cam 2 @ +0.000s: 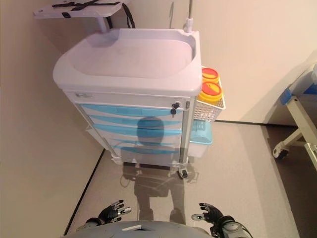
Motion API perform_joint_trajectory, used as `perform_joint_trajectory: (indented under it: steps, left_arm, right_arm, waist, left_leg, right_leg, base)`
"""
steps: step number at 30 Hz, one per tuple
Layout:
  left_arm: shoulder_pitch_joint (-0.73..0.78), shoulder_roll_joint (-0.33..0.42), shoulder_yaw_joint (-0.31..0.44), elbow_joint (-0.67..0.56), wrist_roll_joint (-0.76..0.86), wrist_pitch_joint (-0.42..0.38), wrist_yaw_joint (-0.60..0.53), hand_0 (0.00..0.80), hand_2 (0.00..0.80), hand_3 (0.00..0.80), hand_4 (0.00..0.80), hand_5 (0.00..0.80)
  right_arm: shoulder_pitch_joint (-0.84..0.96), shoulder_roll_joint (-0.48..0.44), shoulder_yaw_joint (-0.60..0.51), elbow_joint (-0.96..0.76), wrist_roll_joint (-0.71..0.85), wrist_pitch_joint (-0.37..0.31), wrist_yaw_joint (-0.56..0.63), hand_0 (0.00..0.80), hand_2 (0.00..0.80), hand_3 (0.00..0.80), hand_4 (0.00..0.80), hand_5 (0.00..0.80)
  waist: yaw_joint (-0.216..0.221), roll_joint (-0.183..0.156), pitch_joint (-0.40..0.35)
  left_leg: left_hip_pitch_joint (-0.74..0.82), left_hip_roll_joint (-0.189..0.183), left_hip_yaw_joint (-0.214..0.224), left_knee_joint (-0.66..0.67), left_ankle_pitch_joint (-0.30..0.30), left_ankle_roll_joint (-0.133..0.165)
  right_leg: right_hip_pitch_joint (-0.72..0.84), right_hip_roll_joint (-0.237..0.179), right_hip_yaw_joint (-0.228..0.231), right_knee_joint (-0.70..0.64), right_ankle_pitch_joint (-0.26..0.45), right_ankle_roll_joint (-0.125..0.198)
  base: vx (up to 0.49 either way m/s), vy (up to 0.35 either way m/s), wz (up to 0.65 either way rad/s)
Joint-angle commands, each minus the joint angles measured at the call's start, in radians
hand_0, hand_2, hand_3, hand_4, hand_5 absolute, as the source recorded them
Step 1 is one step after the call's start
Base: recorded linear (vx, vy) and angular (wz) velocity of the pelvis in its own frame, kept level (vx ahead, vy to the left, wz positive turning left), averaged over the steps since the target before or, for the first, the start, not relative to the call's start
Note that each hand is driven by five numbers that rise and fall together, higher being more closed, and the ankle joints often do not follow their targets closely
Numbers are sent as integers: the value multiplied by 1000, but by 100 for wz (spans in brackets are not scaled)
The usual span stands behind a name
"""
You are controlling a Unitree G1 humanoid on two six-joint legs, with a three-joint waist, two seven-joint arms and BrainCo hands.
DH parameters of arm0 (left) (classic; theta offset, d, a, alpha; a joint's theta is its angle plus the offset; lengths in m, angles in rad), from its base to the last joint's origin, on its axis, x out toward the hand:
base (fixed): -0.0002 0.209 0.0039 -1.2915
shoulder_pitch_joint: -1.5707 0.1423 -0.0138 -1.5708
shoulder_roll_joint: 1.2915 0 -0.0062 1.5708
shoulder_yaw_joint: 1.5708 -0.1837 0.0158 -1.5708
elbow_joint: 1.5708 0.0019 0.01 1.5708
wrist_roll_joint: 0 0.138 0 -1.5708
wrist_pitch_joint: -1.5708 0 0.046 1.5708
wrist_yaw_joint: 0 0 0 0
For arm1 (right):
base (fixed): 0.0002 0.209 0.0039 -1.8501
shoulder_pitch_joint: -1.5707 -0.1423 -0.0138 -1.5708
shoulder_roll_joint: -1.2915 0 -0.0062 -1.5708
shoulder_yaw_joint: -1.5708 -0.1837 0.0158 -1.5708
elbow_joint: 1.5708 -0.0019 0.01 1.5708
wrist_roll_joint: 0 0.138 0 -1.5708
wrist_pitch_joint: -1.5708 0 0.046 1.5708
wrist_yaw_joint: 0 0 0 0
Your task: Open the drawer and pick up the medicine
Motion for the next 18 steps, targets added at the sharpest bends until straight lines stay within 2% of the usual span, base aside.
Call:
perform_joint_trajectory:
  steps: [1, 11, 18]
  left_arm:
    - [-82, -12, 16, 68, -2, -46, -22, 0, 0, 0, 0, 0]
    - [-76, -4, 34, 72, -39, -32, -16, 0, 0, 0, 0, 0]
    - [-66, -8, 69, 82, -81, -34, 15, 0, 0, 0, 0, 0]
  right_arm:
    - [-74, 12, 18, 32, -9, -40, -8, 0, 0, 0, 0, 0]
    - [-71, 6, 14, 37, -24, -51, -23, 0, 0, 0, 0, 0]
    - [-59, 6, 7, 34, -16, -49, -93, 0, 0, 0, 0, 0]
  waist:
    - [2, -23, 8]
    - [7, -23, 7]
    - [4, -23, 17]
  left_leg:
    - [12, -41, 34, 4, -87, 24]
    - [8, -43, 29, 11, -89, 28]
    - [-3, -47, 23, 38, -101, 34]
  right_leg:
    - [-35, -29, -11, 42, 19, 65]
    - [-37, -31, -14, 56, 10, 63]
    - [-47, -36, -2, 82, -3, 59]
  base:
    - [0, 0, 0]
    - [16, 4, 0]
    - [89, 39, 0]
